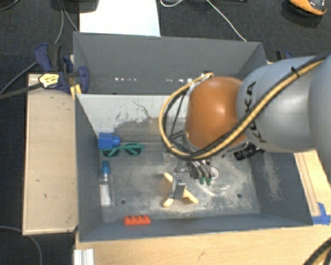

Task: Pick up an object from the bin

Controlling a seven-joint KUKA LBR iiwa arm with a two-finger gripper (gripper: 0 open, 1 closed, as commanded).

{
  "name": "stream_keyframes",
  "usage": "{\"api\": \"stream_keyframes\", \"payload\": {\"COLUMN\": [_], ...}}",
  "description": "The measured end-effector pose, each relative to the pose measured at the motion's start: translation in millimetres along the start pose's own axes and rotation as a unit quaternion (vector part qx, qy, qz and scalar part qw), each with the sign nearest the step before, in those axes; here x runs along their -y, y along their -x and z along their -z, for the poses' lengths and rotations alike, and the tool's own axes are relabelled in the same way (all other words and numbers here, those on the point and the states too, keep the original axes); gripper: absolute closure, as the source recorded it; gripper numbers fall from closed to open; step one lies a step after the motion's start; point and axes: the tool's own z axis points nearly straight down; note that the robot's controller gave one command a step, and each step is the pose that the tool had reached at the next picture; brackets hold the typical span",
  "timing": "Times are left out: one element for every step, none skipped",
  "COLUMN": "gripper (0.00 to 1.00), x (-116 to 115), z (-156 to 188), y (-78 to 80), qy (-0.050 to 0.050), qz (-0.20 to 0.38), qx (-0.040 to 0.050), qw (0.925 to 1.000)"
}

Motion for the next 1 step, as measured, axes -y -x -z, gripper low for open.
{"api": "stream_keyframes", "payload": {"gripper": [0.00], "x": [0.6], "z": [4.4], "y": [2.0], "qy": [0.001], "qz": [-0.004], "qx": [0.0040], "qw": [1.0000]}}
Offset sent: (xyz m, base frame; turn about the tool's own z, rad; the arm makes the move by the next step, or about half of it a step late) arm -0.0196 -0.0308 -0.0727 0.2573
